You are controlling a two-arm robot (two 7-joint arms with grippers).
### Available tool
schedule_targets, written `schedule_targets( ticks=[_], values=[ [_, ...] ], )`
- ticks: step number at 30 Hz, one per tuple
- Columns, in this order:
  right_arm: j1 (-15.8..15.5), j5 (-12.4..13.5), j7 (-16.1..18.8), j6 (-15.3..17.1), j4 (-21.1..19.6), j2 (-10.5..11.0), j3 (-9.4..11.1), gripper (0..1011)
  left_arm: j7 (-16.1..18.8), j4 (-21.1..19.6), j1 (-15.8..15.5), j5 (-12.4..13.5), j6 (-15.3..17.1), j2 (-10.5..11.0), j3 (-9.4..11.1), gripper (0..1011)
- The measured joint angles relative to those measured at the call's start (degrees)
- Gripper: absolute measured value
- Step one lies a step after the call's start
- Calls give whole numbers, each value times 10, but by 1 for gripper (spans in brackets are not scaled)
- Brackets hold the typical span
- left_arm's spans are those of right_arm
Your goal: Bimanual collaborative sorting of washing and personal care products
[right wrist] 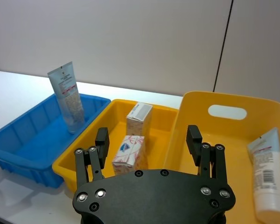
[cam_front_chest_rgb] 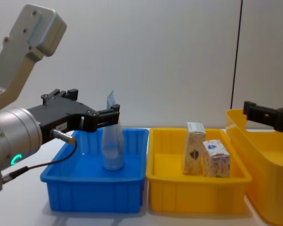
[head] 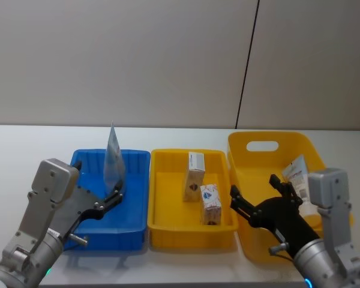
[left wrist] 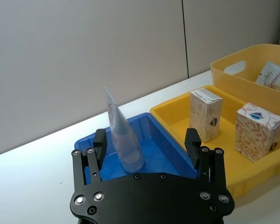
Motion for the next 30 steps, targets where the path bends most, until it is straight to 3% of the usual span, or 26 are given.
schedule_targets(
  ticks=[11,21,30],
  values=[
    [31,-2,-12,68,9,-27,-21,1003,2,-1,1,1,0,0,0,1002],
    [61,-25,-45,136,32,-56,-45,1003,2,-1,0,1,0,0,0,1001],
    [80,-46,-68,168,58,-77,-62,1003,2,-1,0,1,0,0,0,1001]
  ],
)
